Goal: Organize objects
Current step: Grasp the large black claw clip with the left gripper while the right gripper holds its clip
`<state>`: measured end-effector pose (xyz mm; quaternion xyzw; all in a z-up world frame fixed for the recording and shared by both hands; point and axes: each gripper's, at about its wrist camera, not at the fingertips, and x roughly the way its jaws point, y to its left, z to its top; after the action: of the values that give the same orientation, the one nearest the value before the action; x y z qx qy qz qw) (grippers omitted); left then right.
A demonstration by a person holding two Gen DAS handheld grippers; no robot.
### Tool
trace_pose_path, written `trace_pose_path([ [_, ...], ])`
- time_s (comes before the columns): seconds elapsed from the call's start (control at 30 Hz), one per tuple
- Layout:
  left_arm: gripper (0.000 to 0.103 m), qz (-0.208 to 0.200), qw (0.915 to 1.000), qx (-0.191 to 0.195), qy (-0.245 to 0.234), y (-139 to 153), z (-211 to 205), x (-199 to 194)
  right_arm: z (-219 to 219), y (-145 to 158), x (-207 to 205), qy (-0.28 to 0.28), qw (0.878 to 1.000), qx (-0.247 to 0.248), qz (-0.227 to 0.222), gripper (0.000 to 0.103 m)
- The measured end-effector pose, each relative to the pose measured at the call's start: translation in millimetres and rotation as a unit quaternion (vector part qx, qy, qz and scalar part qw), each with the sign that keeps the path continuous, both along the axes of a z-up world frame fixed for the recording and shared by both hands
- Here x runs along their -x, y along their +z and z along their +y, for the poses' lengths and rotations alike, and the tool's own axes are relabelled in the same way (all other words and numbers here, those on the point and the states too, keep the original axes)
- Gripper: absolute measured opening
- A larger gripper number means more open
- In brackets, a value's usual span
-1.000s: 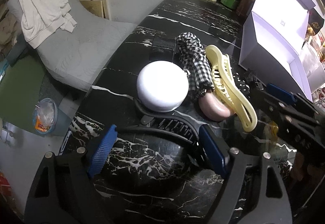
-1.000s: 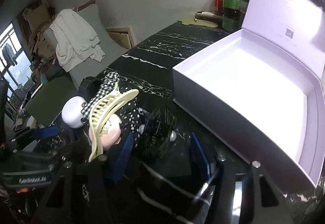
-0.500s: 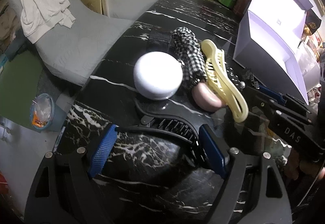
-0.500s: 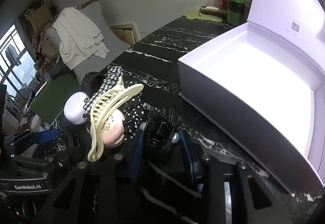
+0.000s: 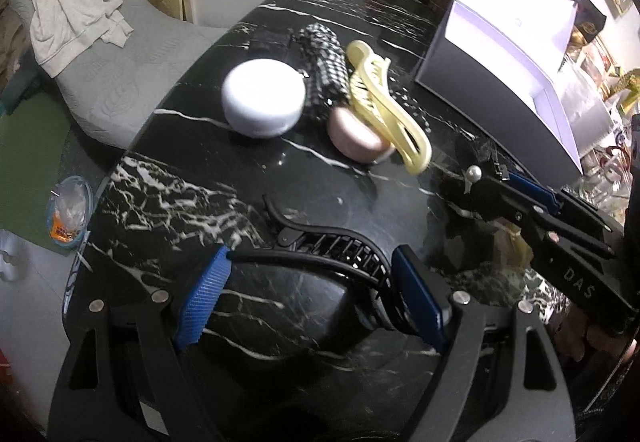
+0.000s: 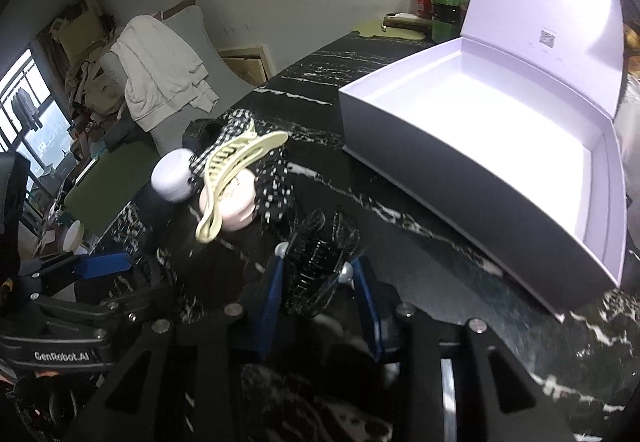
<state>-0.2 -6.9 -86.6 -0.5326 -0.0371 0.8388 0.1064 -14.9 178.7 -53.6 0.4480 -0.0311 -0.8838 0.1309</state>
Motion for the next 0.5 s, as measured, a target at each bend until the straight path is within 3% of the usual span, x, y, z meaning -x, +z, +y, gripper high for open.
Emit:
trace_pose_path([
  [0.5,0.082,0.01,0.9985,0.037,-0.039,-3,35,-4,20,-8,-23,-0.011,1.0,-0.02,-0.016,0.037],
])
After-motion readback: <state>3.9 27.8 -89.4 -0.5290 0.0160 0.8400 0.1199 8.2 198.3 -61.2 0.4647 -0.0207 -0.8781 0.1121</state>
